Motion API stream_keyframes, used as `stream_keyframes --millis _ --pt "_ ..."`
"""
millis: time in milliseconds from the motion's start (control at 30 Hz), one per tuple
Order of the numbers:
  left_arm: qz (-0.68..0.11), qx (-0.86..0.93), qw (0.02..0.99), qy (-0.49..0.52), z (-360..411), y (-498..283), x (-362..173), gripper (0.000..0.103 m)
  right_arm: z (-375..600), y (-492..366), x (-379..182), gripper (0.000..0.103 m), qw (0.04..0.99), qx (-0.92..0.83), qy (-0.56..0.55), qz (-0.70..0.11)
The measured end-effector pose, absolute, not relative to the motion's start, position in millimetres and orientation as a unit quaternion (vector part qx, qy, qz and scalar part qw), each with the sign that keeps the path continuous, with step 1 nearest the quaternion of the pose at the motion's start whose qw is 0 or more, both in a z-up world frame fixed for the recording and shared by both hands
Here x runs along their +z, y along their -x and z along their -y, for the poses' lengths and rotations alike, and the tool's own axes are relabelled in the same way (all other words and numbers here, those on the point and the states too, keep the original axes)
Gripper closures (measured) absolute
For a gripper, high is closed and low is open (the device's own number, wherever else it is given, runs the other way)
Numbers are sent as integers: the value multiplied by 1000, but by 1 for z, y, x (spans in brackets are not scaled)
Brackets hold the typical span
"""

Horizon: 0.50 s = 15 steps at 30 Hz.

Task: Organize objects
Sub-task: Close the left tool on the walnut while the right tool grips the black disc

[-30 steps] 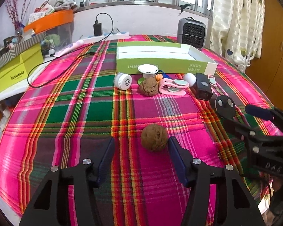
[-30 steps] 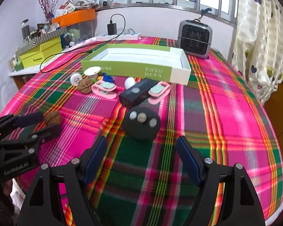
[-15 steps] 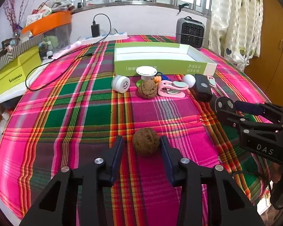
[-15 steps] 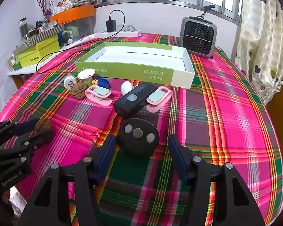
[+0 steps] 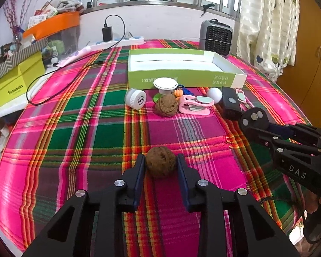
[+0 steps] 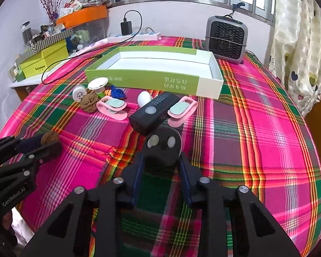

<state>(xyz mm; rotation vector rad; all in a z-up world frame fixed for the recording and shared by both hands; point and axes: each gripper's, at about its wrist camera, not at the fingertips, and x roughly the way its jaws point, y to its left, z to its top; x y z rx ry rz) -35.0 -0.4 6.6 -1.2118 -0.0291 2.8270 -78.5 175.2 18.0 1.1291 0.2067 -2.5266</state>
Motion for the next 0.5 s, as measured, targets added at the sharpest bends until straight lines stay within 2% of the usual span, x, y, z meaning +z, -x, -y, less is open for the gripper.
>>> stream_keyframes --millis 500 --pt "11 917 33 398 -1 46 7 76 -184 97 19 72 193 -888 -418 8"
